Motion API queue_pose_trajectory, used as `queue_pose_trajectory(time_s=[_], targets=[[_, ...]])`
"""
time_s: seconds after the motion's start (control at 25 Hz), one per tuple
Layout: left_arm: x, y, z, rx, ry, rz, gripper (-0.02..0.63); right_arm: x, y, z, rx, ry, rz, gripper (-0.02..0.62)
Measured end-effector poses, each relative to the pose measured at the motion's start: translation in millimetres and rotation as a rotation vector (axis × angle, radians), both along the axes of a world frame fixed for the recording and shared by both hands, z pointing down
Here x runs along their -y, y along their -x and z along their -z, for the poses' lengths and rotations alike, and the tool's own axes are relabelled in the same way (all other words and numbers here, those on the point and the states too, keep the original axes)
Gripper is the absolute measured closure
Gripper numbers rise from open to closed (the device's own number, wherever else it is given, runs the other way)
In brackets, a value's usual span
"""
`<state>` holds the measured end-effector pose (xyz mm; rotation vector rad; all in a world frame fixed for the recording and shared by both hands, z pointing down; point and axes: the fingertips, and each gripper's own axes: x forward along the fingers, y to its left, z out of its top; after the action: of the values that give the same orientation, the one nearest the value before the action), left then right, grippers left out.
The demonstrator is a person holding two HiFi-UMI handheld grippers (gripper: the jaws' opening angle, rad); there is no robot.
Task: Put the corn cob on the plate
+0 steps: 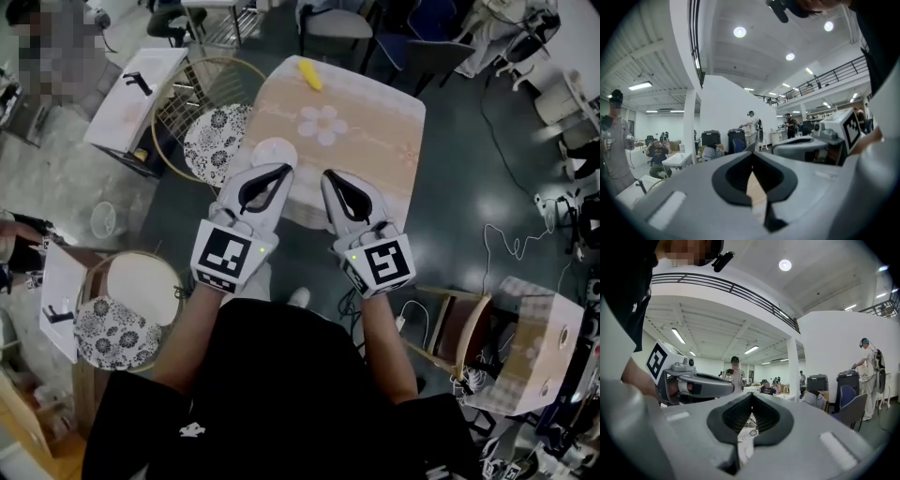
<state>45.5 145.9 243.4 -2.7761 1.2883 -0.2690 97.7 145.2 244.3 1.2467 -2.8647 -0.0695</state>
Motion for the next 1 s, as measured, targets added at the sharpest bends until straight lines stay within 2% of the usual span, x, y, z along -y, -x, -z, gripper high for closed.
queue_pose_trajectory(time_s=[0.48, 1.0], targets=[[49.3, 16.2, -9.5, -0.034, 0.039, -0.074, 0.601, 50.9, 20.3, -1.3, -0.019, -0.003, -0.032, 0.594], [102.5, 44.8, -10.7, -0.056, 0.041, -0.095, 0.601, 99.2, 50.0, -4.0, -0.033, 0.005, -0.062, 0.594]])
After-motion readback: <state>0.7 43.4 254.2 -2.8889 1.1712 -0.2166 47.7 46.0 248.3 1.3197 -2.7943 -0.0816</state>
